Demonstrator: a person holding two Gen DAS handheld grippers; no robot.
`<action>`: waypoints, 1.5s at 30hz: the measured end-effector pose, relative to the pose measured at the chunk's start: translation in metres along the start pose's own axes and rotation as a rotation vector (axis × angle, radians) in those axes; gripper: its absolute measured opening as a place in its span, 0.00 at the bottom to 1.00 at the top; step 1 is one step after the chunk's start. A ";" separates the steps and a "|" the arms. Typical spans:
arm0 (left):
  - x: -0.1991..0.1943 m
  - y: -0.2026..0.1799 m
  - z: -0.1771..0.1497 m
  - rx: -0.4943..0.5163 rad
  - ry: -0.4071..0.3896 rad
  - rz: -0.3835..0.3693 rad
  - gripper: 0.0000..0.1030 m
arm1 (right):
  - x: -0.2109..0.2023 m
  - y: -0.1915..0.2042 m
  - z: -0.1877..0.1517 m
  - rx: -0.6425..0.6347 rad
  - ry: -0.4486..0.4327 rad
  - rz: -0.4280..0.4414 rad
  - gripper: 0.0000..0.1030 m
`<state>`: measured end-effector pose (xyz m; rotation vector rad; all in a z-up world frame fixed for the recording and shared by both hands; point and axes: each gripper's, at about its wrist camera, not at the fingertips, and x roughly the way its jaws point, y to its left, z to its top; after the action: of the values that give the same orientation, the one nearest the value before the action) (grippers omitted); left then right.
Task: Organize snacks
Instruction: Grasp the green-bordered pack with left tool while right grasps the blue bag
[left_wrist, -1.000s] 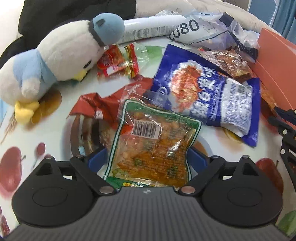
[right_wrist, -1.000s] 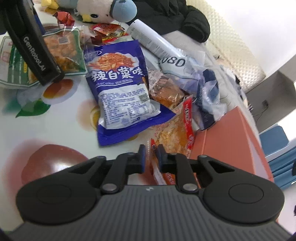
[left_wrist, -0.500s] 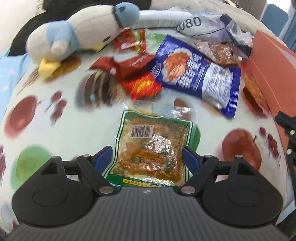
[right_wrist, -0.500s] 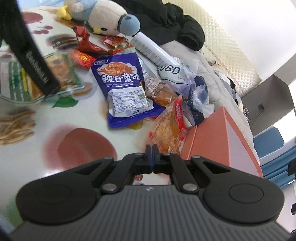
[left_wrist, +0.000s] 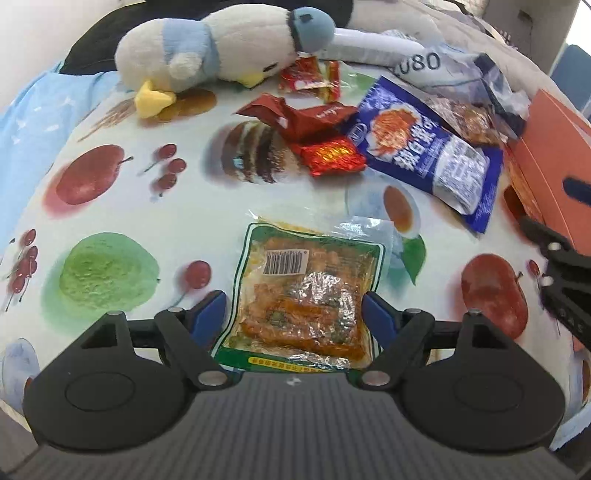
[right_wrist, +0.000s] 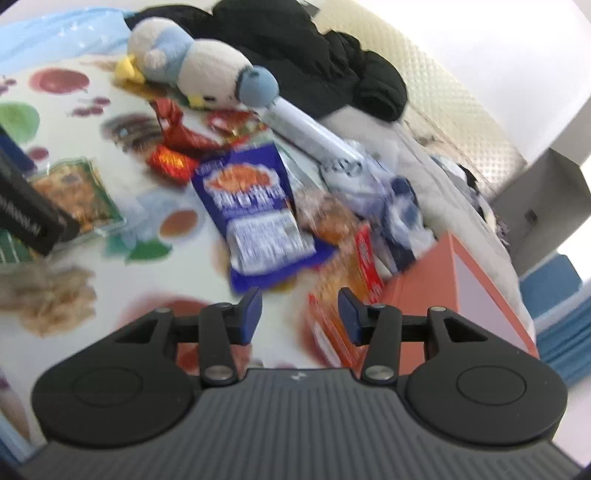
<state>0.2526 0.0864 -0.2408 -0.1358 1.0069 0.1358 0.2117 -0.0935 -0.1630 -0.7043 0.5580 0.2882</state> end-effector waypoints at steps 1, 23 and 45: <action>0.000 0.003 0.001 -0.007 -0.001 -0.001 0.81 | 0.004 0.001 0.006 -0.001 -0.008 0.011 0.66; 0.020 0.021 0.021 -0.048 -0.019 -0.048 0.82 | 0.134 -0.017 0.058 -0.006 0.135 0.381 0.84; -0.010 0.019 -0.009 -0.075 0.003 -0.074 0.78 | 0.091 -0.017 0.037 0.202 0.210 0.457 0.57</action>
<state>0.2368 0.1031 -0.2382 -0.2412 0.9986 0.1063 0.3078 -0.0746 -0.1832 -0.4067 0.9365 0.5778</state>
